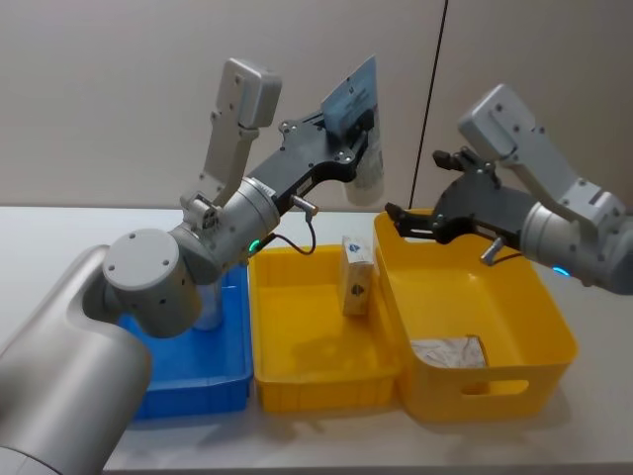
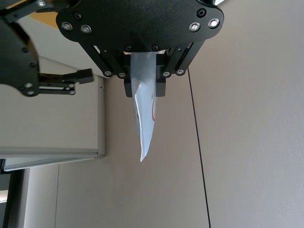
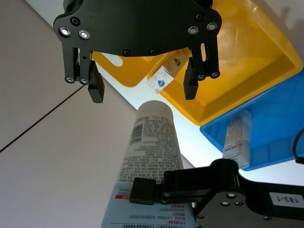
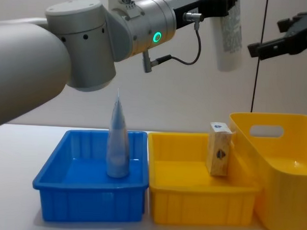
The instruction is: Bimanual collaborative sorting of washing and personal care products
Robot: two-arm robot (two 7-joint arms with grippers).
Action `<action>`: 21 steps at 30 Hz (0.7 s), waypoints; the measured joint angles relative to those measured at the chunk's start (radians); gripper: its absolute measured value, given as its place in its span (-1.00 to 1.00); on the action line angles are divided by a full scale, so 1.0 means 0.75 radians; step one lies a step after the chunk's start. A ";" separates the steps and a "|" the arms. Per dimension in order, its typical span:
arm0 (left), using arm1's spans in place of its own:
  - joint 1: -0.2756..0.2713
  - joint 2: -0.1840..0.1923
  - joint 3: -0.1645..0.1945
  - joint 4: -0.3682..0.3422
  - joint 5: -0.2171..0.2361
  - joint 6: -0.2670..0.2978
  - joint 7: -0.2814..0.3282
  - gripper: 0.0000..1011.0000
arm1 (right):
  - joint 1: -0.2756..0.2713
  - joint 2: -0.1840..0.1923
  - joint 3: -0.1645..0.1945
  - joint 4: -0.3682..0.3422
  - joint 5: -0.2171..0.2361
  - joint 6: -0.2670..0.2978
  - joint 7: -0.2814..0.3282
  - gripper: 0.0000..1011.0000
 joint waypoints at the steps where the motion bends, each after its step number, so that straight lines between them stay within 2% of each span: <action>1: 0.000 0.000 0.000 0.000 0.000 0.000 -0.001 -0.56 | 0.008 -0.016 -0.006 0.020 -0.004 -0.006 -0.004 0.99; 13: 0.005 0.005 0.007 -0.003 -0.001 0.009 -0.015 -0.56 | 0.083 -0.110 -0.050 0.159 -0.041 -0.053 -0.017 0.99; 21: 0.006 0.008 0.012 -0.003 -0.001 0.011 -0.020 -0.56 | 0.128 -0.150 -0.071 0.232 -0.061 -0.075 -0.011 0.99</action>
